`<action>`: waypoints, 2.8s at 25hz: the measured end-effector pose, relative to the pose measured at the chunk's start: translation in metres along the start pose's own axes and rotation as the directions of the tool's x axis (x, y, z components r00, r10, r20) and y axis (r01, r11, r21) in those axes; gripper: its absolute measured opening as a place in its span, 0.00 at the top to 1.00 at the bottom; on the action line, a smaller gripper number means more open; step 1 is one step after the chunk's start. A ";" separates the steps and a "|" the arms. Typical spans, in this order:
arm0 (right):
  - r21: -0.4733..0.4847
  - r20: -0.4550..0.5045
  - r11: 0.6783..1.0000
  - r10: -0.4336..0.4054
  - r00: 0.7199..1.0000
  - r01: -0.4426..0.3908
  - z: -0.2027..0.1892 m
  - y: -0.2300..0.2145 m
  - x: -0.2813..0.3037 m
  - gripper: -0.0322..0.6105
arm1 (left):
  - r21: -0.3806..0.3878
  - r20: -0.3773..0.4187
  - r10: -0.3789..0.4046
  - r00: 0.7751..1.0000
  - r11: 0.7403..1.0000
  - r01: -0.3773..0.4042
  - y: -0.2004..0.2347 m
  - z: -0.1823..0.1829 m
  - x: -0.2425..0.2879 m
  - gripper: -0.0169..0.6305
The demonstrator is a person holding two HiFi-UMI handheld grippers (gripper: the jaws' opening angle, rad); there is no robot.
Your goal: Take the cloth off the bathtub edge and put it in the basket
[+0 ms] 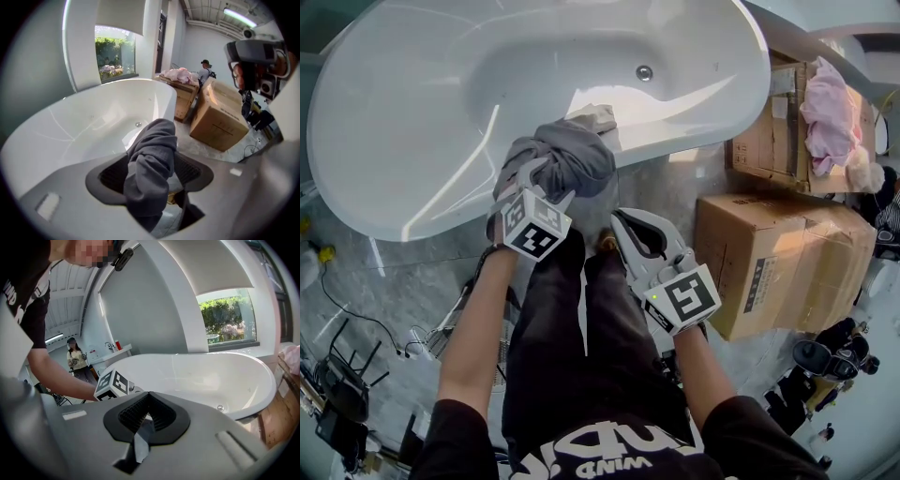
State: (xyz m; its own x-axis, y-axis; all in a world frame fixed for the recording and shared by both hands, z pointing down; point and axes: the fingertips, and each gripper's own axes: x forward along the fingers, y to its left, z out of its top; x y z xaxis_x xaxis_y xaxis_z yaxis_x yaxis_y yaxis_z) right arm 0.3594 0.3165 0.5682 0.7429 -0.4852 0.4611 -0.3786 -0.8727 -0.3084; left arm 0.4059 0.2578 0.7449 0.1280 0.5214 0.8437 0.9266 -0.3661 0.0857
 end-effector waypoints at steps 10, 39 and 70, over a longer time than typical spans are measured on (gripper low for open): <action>0.032 -0.013 0.999 0.010 1.000 -0.010 -0.019 0.001 0.006 0.94 | 0.116 -0.142 0.018 0.990 0.993 -0.001 -0.001 -0.017 0.020 0.54; 0.053 -0.014 0.998 -0.022 1.000 0.023 -0.020 -0.011 -0.008 0.94 | 0.223 -0.253 -0.029 0.967 0.971 0.087 -0.005 -0.027 0.023 0.67; 0.071 0.009 0.997 -0.031 0.999 0.030 0.014 -0.035 -0.038 0.94 | -0.243 -0.034 0.001 0.999 0.970 -0.009 -0.019 0.015 -0.061 0.94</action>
State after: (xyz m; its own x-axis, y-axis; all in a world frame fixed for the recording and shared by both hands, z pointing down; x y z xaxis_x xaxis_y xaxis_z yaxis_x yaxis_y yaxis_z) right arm 0.3519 0.3660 0.5497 0.7590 -0.4579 0.4629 -0.3159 -0.8806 -0.3532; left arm 0.3855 0.2440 0.6839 0.1168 0.4949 0.8611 0.8116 -0.5472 0.2044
